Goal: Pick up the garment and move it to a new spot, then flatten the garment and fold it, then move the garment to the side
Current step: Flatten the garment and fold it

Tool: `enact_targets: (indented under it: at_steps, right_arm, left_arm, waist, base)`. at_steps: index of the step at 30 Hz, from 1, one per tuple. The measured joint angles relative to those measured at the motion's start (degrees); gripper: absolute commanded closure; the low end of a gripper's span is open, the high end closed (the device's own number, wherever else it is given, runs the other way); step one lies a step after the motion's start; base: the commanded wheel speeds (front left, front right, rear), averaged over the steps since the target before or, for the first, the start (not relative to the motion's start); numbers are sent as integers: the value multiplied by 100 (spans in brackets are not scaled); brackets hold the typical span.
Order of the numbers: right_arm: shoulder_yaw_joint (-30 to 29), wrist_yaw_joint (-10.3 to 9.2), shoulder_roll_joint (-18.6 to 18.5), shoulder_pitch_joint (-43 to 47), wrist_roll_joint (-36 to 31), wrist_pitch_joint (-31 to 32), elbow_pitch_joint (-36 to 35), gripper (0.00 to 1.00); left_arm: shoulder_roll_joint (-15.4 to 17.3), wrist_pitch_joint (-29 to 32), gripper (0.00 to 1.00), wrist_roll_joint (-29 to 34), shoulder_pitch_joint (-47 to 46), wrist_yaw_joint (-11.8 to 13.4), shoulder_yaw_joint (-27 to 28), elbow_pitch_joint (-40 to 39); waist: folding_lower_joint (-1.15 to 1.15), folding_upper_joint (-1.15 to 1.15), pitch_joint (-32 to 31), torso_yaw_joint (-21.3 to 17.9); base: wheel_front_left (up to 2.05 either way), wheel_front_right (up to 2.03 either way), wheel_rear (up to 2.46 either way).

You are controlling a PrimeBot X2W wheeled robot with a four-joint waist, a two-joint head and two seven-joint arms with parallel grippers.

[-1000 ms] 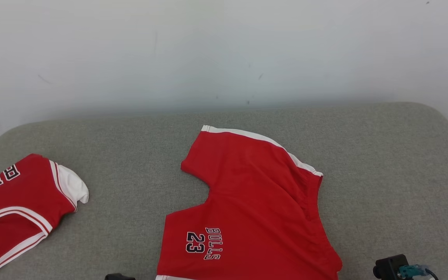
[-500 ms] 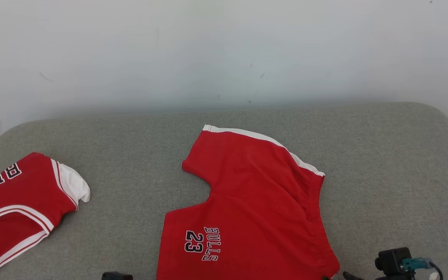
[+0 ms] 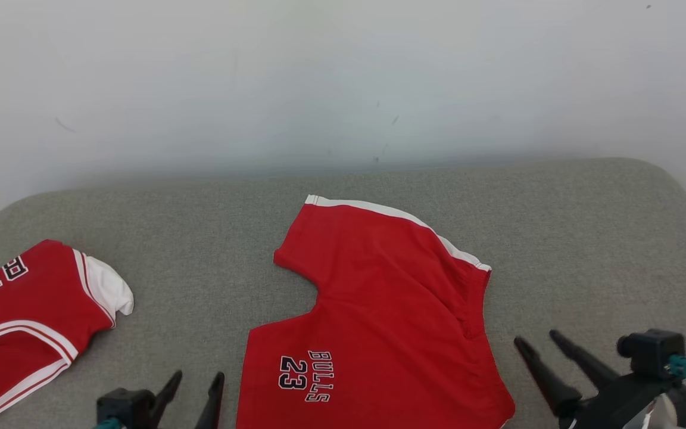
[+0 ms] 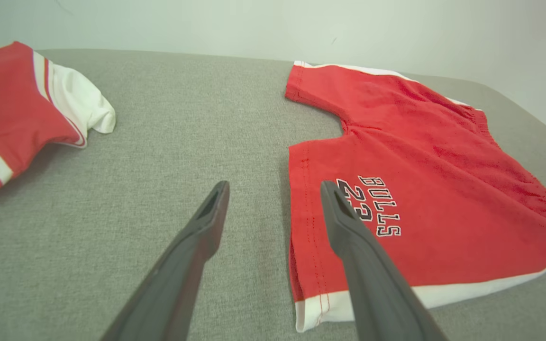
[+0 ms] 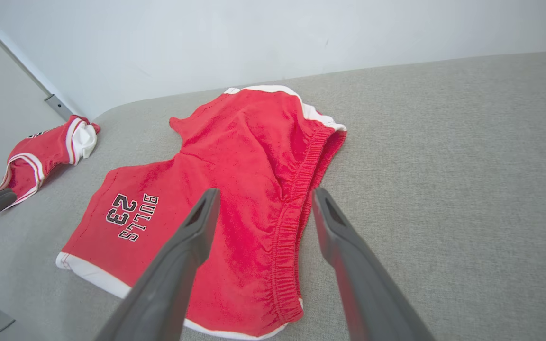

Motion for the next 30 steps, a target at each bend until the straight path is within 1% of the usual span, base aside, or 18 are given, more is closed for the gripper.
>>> enact_targets:
  at_steps: [3,7,9,13,16,17,21,24,30]
  right_arm:
    - [-209,-52,10,-3,-114,-364,-18,0]
    - [-410,-119,16,3,-358,-712,11,0]
    - [-493,-140,32,8,-486,-747,40,0]
    - [-861,-152,135,82,-571,-803,94,0]
    - [-1092,-152,207,277,-704,-814,145,0]
    - [-1287,-152,304,448,-825,-820,264,0]
    - [-1524,-152,490,626,-1128,-821,282,0]
    - [-1724,-152,555,686,-1322,-821,335,0]
    - [-1924,-152,619,801,-1645,-821,382,0]
  left_arm:
    - [-54,-234,0,24,2,86,204,-123]
    - [-74,-436,0,193,66,113,385,-208]
    - [-77,-527,0,222,188,133,504,-249]
    - [-133,-694,0,292,394,137,708,-327]
    - [-144,-735,0,376,506,137,769,-381]
    - [-219,-806,0,436,552,137,920,-414]
    - [-408,-853,0,723,705,138,1314,-414]
    - [-461,-850,0,999,707,138,1439,-350]
    - [-485,-769,0,1446,711,138,1484,-298]
  waist:
    - [0,0,-7,-13]
    - [0,0,-10,-41]
    - [0,0,-9,-73]
    - [0,0,-13,-146]
    - [0,0,-18,-194]
    - [0,1,-20,-212]
    - [0,1,-16,-257]
    - [0,1,-4,-273]
    - [0,1,23,-290]
  base:
    - [0,0,0]
    - [0,0,0]
    - [0,0,0]
    - [0,0,0]
    - [0,0,0]
    - [0,0,0]
    - [0,0,0]
    - [0,0,0]
    - [0,0,0]
